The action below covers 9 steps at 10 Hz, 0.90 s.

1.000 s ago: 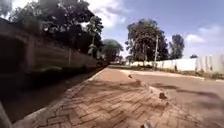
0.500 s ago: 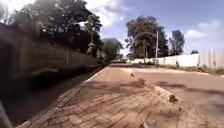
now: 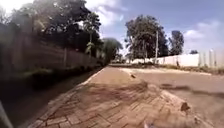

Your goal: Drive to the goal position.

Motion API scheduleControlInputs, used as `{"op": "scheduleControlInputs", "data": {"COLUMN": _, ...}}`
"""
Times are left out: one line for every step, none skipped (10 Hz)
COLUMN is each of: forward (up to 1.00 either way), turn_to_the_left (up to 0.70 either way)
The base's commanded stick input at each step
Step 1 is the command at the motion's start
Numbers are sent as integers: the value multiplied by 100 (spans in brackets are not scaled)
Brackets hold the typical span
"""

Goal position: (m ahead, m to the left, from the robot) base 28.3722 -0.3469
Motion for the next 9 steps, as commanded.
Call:
{"op": "scheduleControlInputs", "data": {"forward": 70, "turn_to_the_left": 0}}
{"op": "scheduleControlInputs", "data": {"forward": 70, "turn_to_the_left": 0}}
{"op": "scheduleControlInputs", "data": {"forward": 70, "turn_to_the_left": 0}}
{"op": "scheduleControlInputs", "data": {"forward": 70, "turn_to_the_left": 0}}
{"op": "scheduleControlInputs", "data": {"forward": 70, "turn_to_the_left": 0}}
{"op": "scheduleControlInputs", "data": {"forward": 70, "turn_to_the_left": 0}}
{"op": "scheduleControlInputs", "data": {"forward": 70, "turn_to_the_left": 0}}
{"op": "scheduleControlInputs", "data": {"forward": 70, "turn_to_the_left": 0}}
{"op": "scheduleControlInputs", "data": {"forward": 70, "turn_to_the_left": 0}}
